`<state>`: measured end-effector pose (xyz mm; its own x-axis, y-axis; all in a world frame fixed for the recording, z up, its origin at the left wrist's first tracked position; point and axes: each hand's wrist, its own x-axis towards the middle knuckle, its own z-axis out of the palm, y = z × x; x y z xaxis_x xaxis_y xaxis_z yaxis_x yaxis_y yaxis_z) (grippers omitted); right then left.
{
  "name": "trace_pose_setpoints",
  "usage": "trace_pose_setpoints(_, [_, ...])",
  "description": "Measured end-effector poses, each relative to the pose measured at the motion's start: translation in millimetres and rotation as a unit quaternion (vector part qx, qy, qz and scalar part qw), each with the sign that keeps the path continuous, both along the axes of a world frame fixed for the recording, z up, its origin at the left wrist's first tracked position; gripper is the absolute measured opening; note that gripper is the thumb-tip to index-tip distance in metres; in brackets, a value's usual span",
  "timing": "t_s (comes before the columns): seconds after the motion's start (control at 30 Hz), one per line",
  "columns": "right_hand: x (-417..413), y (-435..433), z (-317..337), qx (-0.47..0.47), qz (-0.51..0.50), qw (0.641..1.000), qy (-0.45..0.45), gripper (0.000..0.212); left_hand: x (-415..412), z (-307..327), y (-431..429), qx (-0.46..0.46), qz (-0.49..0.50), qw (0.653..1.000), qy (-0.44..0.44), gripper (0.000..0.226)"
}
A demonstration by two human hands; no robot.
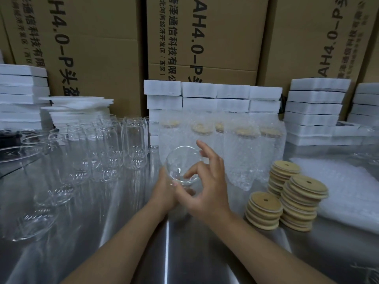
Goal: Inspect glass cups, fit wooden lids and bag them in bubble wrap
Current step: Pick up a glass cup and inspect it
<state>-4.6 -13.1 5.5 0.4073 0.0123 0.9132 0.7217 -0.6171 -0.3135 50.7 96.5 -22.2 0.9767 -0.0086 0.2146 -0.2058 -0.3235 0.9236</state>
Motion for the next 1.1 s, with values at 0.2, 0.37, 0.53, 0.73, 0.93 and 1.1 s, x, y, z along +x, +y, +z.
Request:
trace_pose_setpoints(0.2, [2, -7, 1, -0.003, 0.032, 0.999, 0.007, 0.068, -7, 4, -4, -0.040, -0.038, 0.998, -0.016, 0.050])
trace_pose_setpoints(0.37, [4, -10, 0, 0.002, 0.049, 0.998, 0.043, 0.071, -7, 7, 0, -0.007, -0.023, 1.000, -0.016, 0.067])
trace_pose_setpoints(0.53, [-1, -3, 0, 0.077, 0.123, 0.982, 0.119, 0.068, -7, 1, 1, -0.026, -0.036, 0.999, 0.007, 0.093])
trace_pose_setpoints(0.73, [2, 0, -1, 0.150, 0.141, 0.968, 0.142, 0.070, -3, -2, 5, 0.003, -0.021, 1.000, -0.013, 0.076])
trace_pose_setpoints(0.93, [4, 0, -1, 0.211, 0.142, 0.953, 0.164, 0.070, -6, 4, -4, 0.027, -0.002, 0.997, -0.068, 0.105])
trace_pose_setpoints(1.1, [7, -4, 2, 0.250, 0.141, 0.943, 0.169, 0.051, -5, 2, -1, 0.072, -0.015, 0.993, -0.089, 0.097])
